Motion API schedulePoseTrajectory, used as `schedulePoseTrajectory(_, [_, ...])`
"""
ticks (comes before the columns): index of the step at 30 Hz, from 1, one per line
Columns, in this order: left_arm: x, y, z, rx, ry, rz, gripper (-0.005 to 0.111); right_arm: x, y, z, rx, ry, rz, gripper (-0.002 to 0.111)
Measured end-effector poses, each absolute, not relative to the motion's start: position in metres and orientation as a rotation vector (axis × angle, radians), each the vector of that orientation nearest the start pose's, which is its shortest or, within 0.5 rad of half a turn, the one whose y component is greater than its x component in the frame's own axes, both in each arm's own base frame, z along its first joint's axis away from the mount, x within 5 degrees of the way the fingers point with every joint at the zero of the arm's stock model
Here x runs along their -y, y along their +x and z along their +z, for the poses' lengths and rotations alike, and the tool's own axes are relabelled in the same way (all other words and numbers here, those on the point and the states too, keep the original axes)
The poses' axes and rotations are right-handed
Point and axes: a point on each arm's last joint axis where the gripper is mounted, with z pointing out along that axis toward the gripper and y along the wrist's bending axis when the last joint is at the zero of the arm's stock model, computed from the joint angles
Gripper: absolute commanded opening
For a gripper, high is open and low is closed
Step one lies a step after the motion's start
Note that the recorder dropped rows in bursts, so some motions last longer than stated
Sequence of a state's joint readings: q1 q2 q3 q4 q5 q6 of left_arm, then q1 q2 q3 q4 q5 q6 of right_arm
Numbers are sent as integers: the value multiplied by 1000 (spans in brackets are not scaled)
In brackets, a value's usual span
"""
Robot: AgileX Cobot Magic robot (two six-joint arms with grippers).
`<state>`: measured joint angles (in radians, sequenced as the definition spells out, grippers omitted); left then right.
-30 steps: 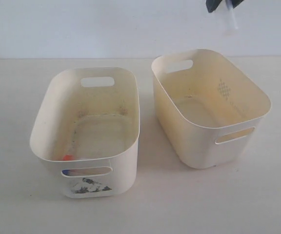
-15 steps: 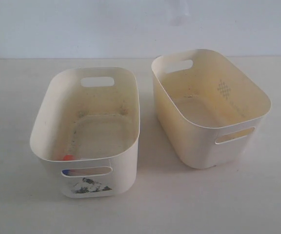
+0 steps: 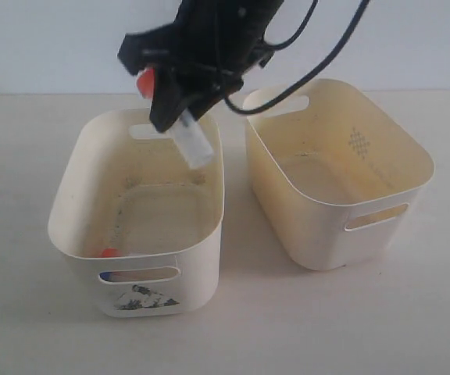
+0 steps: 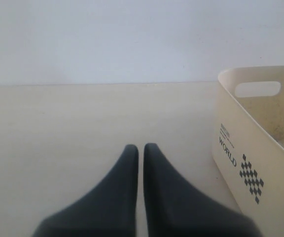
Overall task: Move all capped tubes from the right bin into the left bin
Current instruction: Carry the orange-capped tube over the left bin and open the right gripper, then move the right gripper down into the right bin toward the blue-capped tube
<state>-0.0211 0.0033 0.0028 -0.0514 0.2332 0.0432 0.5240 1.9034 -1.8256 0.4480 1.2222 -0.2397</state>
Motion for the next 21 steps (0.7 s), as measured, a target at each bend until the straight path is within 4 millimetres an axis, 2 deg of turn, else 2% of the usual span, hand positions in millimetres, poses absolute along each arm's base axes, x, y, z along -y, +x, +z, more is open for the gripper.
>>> schedulePoseTrajectory(4, [2,56,191,-1722,21,-31,4,-259,340,293,-2650,-1027,690,54])
schedulePoseTrajectory(5, [2,56,191,-1722,21,-31,4,-263,342,286,-2654,-1037,689,56])
schedulePoseTrajectory(6, [2,56,191,-1722,21,-31,4,-267,343,280,-2660,-1045,688,53])
schedulePoseTrajectory(7, [2,56,191,-1722,21,-31,4,-268,343,276,-2672,-1036,689,44])
schedulePoseTrajectory(9, [2,56,191,-1722,21,-31,4,-267,345,271,-2719,-984,664,20])
schedulePoseTrajectory(10, [2,56,191,-1722,21,-31,4,-265,346,270,-2738,-962,630,3])
schedulePoseTrajectory(13, [2,56,191,-1722,21,-31,4,-255,348,273,-2749,-957,466,1])
schedulePoseTrajectory(14, [2,56,191,-1722,21,-31,4,-245,350,281,-2726,-958,308,1])
schedulePoseTrajectory(15, [2,56,191,-1722,21,-31,4,-239,351,287,-2712,-942,246,1])
schedulePoseTrajectory(16, [2,56,191,-1722,21,-31,4,-222,355,300,-2688,-870,113,1])
schedulePoseTrajectory(17, [2,56,191,-1722,21,-31,4,-215,357,305,-2683,-832,81,1])
schedulePoseTrajectory(18, [2,56,191,-1722,21,-31,4,-190,365,317,-2670,-740,19,-1])
schedulePoseTrajectory(19, [2,56,191,-1722,21,-31,4,-179,368,321,-2669,-702,0,0])
schedulePoseTrajectory(21, [2,56,191,-1722,21,-31,4,-129,386,326,-2702,-526,10,0])
